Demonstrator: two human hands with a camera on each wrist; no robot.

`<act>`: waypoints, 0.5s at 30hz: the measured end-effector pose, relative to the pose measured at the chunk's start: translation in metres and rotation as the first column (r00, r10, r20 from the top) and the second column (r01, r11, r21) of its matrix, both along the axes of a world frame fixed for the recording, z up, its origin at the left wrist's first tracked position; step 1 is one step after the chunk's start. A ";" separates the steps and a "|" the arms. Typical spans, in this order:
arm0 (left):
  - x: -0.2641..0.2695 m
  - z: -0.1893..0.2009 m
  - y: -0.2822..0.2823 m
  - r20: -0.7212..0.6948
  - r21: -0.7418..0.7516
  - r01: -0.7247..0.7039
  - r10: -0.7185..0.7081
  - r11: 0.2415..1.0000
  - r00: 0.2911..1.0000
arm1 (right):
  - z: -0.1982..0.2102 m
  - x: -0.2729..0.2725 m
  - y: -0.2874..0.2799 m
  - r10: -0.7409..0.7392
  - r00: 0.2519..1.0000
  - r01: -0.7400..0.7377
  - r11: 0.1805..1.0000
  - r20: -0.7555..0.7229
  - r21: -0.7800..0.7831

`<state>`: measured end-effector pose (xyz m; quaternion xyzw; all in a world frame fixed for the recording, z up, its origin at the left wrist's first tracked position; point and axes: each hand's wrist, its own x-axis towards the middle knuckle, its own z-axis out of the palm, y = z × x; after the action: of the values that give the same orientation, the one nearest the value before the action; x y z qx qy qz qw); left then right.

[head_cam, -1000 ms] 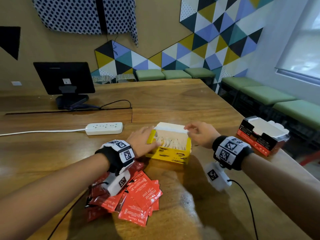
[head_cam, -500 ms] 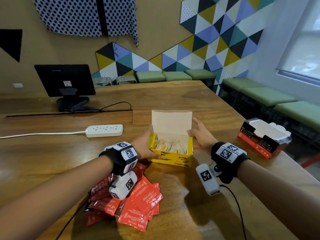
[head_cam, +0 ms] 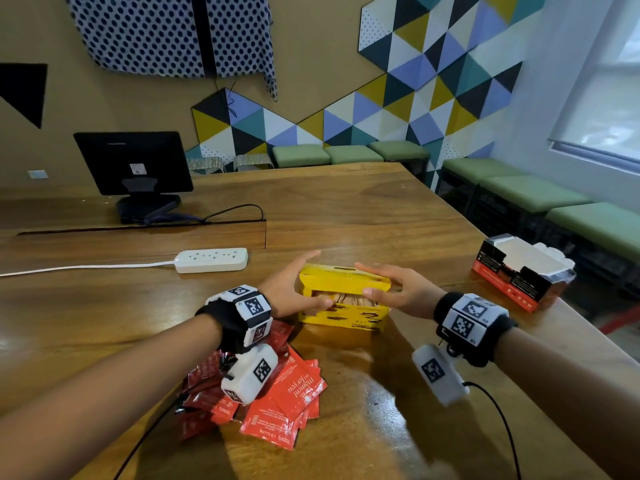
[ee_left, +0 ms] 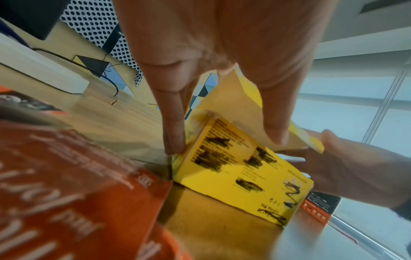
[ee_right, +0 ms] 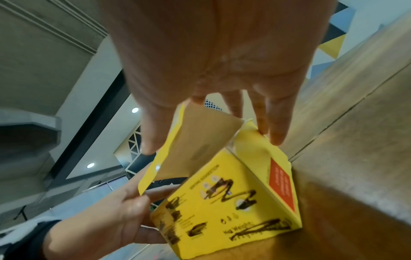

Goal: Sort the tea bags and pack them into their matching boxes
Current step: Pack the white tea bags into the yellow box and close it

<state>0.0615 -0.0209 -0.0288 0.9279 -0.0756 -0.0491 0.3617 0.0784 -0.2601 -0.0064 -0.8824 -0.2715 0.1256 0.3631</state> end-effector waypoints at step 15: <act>0.000 -0.010 0.000 0.025 0.222 0.088 -0.096 0.971 0.995 | -0.019 0.002 -0.001 0.020 0.995 0.016 0.934 0.098 -0.358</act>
<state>0.0618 -0.0210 -0.0384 0.9586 -0.1189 -0.0574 0.2525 0.0802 -0.2615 -0.0256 -0.9386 -0.2629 0.1291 0.1823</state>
